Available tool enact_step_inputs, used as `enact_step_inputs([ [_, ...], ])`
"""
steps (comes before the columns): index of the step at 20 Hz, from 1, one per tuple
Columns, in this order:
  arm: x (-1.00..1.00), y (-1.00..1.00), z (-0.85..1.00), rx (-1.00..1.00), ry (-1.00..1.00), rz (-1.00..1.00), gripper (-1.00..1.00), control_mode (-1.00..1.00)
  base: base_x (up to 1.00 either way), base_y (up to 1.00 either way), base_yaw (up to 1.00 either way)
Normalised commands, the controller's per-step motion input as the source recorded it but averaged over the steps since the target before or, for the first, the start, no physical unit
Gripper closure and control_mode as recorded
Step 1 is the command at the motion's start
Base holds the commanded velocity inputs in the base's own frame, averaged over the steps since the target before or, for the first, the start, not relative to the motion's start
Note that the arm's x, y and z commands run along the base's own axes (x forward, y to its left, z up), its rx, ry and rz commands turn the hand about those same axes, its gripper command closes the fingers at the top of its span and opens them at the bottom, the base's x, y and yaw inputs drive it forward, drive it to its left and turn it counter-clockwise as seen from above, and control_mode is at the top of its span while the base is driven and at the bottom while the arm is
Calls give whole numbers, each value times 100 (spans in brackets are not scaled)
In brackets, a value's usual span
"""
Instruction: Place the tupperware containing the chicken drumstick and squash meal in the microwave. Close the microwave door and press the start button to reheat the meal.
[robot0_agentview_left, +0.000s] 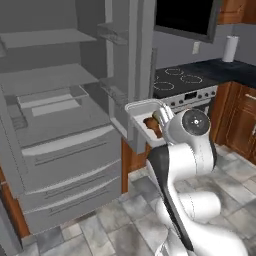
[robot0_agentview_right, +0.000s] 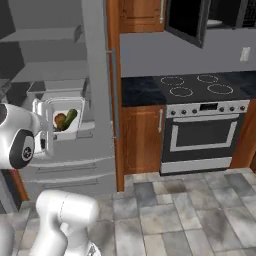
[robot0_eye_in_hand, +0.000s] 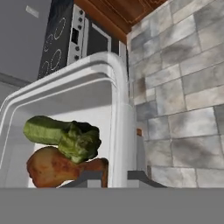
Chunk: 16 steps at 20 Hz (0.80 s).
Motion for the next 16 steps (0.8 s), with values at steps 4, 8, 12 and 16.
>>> enact_step_inputs([
  [4,0,0,0,0,0,0,100,100,-3,-23,-66],
  [8,0,0,0,0,0,0,100,100,13,-25,-49],
  [12,0,0,0,0,0,0,100,100,36,-36,-43],
  [16,0,0,0,0,0,0,100,100,50,-40,-41],
])
